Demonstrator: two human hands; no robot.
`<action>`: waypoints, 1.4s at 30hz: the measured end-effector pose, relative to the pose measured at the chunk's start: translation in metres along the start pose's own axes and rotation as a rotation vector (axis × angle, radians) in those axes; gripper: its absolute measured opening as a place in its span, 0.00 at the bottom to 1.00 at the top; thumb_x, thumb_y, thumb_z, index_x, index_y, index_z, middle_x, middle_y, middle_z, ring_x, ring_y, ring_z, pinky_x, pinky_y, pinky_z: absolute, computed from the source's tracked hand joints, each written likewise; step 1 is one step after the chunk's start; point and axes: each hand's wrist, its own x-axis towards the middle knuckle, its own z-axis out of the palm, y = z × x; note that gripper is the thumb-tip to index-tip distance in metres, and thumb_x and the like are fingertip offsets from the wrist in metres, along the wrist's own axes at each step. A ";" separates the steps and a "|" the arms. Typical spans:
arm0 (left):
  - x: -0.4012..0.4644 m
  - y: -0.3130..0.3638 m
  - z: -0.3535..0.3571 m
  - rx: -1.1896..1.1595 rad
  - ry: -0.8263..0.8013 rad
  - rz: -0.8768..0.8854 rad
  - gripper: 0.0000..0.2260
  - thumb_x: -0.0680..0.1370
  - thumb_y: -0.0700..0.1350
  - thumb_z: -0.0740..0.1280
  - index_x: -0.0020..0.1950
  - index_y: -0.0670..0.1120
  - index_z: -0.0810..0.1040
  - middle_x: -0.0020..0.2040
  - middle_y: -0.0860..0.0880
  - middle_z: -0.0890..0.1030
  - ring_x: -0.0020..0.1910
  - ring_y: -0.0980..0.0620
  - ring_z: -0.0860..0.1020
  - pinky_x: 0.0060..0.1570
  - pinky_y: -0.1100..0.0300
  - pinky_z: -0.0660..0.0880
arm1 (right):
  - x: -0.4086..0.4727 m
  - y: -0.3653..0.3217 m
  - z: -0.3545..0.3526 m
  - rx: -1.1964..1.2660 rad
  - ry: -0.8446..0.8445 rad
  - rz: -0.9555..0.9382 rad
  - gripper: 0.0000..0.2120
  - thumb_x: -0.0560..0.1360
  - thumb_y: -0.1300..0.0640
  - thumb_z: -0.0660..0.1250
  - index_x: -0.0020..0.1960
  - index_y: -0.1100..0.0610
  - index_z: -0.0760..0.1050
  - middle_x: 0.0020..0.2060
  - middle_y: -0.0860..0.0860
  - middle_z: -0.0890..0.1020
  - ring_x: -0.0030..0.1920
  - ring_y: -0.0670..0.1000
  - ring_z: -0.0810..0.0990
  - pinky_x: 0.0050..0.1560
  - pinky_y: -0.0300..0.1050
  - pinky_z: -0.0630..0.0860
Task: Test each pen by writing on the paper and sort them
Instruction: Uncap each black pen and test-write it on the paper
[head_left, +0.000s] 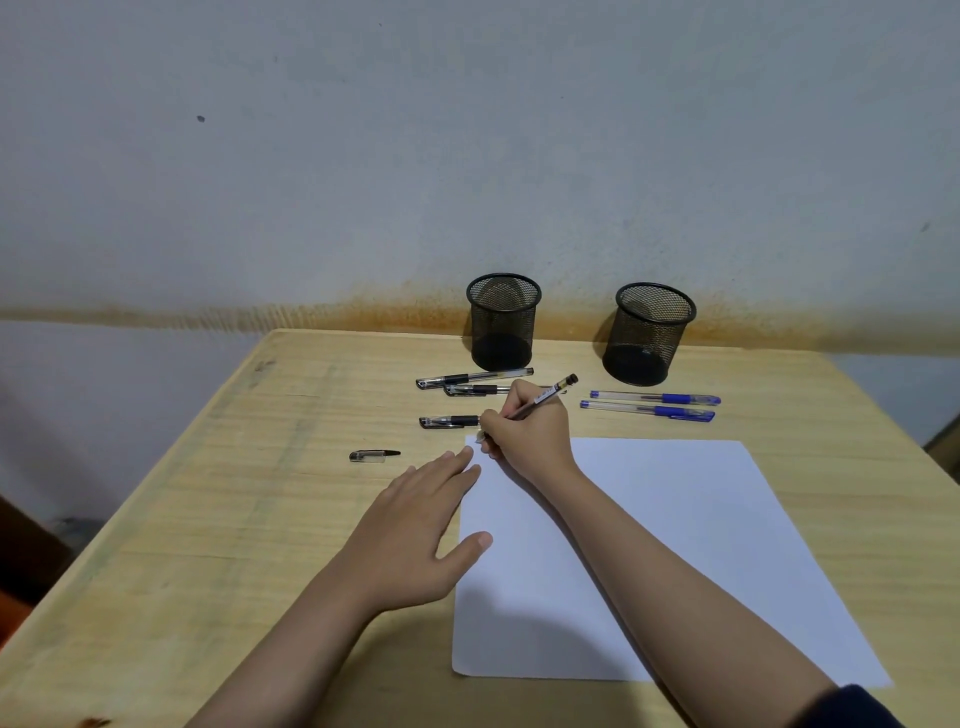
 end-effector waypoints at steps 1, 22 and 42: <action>0.000 0.000 0.000 -0.001 0.003 0.002 0.33 0.73 0.65 0.51 0.76 0.55 0.55 0.77 0.61 0.50 0.74 0.63 0.47 0.71 0.61 0.45 | 0.000 0.000 0.000 0.009 0.011 0.002 0.08 0.70 0.70 0.66 0.35 0.65 0.68 0.27 0.64 0.75 0.26 0.57 0.79 0.28 0.46 0.76; -0.001 0.000 0.000 0.003 0.020 0.007 0.33 0.73 0.66 0.51 0.75 0.55 0.56 0.76 0.62 0.50 0.72 0.67 0.45 0.70 0.64 0.45 | 0.001 0.002 -0.002 -0.070 0.072 0.008 0.14 0.69 0.69 0.67 0.31 0.59 0.64 0.27 0.61 0.72 0.28 0.59 0.79 0.24 0.39 0.75; 0.004 -0.031 -0.013 0.015 0.568 -0.331 0.14 0.73 0.47 0.63 0.56 0.48 0.80 0.58 0.50 0.80 0.56 0.46 0.76 0.62 0.41 0.67 | -0.004 -0.007 -0.010 0.231 0.091 0.022 0.14 0.72 0.61 0.73 0.34 0.62 0.70 0.22 0.51 0.71 0.20 0.42 0.70 0.22 0.34 0.68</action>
